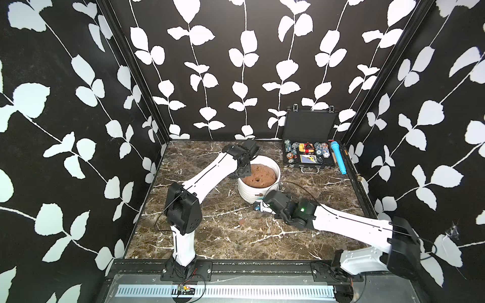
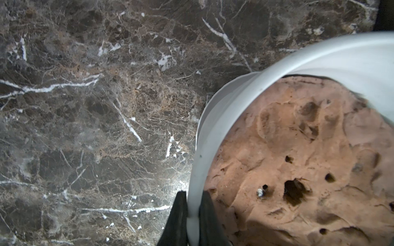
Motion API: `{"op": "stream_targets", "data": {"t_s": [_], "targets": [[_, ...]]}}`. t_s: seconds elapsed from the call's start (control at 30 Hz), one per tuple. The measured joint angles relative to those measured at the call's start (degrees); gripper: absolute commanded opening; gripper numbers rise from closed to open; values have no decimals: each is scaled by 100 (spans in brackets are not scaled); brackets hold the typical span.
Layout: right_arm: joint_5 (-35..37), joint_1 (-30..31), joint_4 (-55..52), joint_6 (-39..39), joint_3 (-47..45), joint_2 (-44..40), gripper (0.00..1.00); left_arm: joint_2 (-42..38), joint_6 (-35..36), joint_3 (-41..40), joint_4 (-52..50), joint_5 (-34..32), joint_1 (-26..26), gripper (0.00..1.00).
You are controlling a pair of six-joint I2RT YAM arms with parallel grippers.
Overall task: Scrub the dried mud off the ceramic pot
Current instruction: Rotate the pot on the tray, then brush off the soil from the pot.
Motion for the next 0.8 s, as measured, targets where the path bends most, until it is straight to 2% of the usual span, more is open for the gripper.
{"op": "stream_targets", "data": {"t_s": [0.23,0.43,0.8], "targets": [[433,-81,76,-197,409,765,0,33,337,31,85,74,55,0],[708,-109,-164,-7,859,1344,0,46,546,2,341,155,114,0],[699,-190,-245,678,645,1810,0,48,662,-20,444,219,162,0]]}}
